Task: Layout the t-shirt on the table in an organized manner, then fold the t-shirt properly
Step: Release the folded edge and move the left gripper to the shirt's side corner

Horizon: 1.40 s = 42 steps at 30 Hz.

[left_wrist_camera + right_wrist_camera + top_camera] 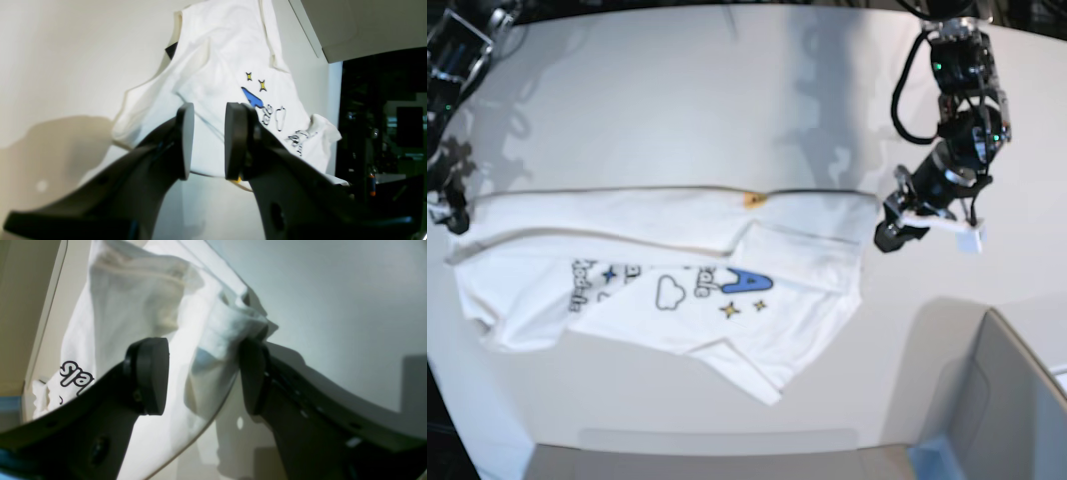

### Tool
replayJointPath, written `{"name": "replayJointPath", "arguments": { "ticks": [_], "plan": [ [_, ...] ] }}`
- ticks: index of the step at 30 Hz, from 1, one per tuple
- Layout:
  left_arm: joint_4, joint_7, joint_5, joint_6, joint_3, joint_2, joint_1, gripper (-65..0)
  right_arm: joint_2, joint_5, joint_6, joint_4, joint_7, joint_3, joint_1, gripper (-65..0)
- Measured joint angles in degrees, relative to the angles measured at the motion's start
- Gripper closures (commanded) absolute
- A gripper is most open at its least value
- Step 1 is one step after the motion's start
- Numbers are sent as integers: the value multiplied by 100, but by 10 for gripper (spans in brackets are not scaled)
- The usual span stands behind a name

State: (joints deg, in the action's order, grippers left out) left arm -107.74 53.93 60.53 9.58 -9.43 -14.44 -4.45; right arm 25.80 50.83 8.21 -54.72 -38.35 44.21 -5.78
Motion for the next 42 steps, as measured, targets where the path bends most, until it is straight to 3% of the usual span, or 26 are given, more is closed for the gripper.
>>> {"name": "replayJointPath", "arguments": {
  "ticks": [5,8,12,16,20,27,35,39,42],
  "plan": [
    [79,2,966,-133,-553,33,-136,-272,4,-155,20,-24,155,-240,-9,-338],
    [525,-46,1655,-232,-881,-9,-240,-299,-20,-553,15,-203,127,-245,-7,-338],
    [1491,24,1963,-581,-748,-11,-256,-299,-142,-925,-4,-450,90,-245,7,-338],
    [1637,164,2009,-796,-466,33,-192,-298,-168,-907,-4,-568,44,-260,7,-338],
    [1600,155,1185,-791,-247,35,20,-298,-162,-922,-7,-568,44,-260,20,-338],
    [1298,284,-238,-750,-190,481,-72,-256,-157,-925,-7,-568,44,-260,39,-338],
    [26,304,-748,-793,-197,481,-149,-254,-155,-916,-22,-568,35,-256,37,-338],
    [127,297,-1419,-361,-79,474,-179,-256,-155,-922,-24,-568,26,-256,39,-338],
    [170,304,-1770,-341,328,400,-175,-256,-157,-905,-22,-568,26,-267,28,-338]
  ]
}}
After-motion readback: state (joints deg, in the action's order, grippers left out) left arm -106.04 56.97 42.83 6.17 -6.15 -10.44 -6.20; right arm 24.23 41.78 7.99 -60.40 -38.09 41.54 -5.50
